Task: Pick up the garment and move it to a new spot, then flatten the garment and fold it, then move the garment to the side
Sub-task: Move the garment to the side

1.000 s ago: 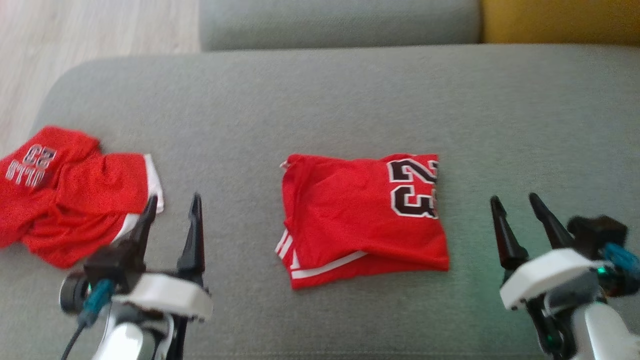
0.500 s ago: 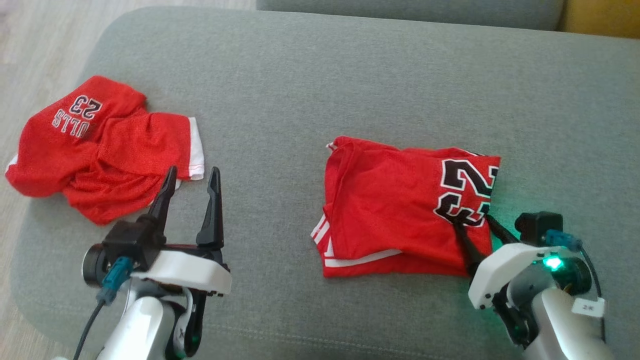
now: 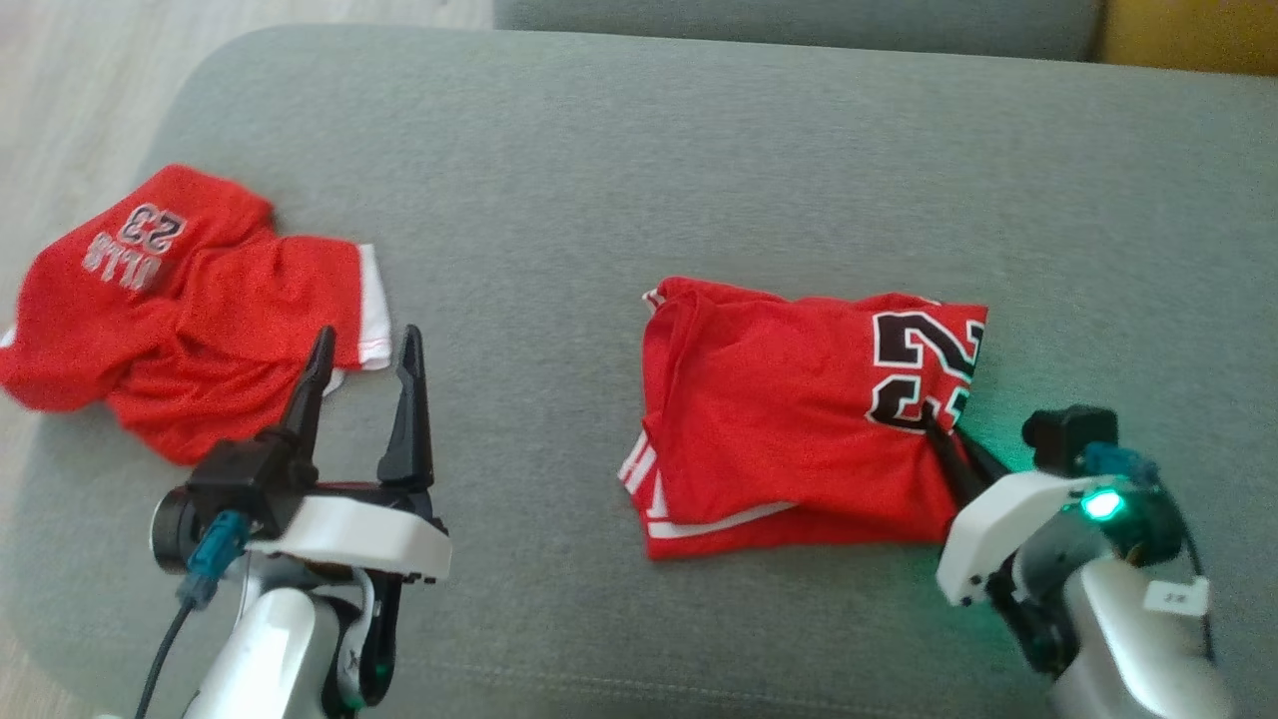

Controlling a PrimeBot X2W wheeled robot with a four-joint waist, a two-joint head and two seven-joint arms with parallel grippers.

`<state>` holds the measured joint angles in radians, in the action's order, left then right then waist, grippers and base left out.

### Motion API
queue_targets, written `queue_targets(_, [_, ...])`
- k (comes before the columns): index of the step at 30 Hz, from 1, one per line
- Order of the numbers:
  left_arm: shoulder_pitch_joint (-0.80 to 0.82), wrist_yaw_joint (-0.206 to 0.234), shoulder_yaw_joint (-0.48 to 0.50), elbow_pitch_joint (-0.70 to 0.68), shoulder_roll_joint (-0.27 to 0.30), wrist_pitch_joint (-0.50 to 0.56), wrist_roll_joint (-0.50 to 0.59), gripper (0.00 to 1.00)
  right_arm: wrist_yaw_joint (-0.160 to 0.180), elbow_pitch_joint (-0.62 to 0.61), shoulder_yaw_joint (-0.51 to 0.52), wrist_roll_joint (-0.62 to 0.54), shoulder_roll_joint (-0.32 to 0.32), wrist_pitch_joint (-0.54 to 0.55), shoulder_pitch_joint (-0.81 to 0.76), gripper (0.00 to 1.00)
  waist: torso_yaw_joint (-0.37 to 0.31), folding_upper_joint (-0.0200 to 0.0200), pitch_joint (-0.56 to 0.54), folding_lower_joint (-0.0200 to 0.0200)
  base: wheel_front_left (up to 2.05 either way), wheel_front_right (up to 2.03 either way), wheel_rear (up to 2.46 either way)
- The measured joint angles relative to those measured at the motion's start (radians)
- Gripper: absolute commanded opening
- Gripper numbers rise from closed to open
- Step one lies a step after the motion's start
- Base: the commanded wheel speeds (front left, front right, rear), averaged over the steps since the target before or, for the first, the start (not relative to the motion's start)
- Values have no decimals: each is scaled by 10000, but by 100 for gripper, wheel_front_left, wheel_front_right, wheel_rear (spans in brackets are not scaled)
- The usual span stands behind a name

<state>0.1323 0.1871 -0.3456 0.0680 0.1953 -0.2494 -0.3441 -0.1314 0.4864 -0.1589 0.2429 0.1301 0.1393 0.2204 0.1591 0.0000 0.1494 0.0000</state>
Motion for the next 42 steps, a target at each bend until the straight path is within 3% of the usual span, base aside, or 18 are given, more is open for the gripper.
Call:
queue_targets(10, [11, -17, 36, -314, 12, -2, 134, 100, 0, -667, 23, -56, 1473, 194, 653, 0, -1341, 0, 115, 0, 0, 0, 0])
queue_targets(16, [446, -119, -38, -387, 46, -2, 307, 100, 0, -809, 579, 23, 2249, 341, 1498, 0, -2354, 0, 517, 0, 0, 0, 0])
queue_targets(23, [1283, -303, -293, -522, 104, 17, 529, 100, 0, -593, 871, 127, 2817, 370, 2781, 0, -3063, 0, 1334, 0, 0, 0, 0])
queue_targets(33, [2349, -479, -483, -677, 326, 368, 882, 100, 0, 420, 2050, 88, 3001, -33, 4093, 0, -4082, 0, 2715, 0, 0, 0, 0])
queue_targets(42, [3157, -731, -665, -754, 535, 646, 1070, 100, 0, 1444, 2824, -598, 2178, -681, 5164, 0, -4576, 0, 3844, 1, 0, 0, 0])
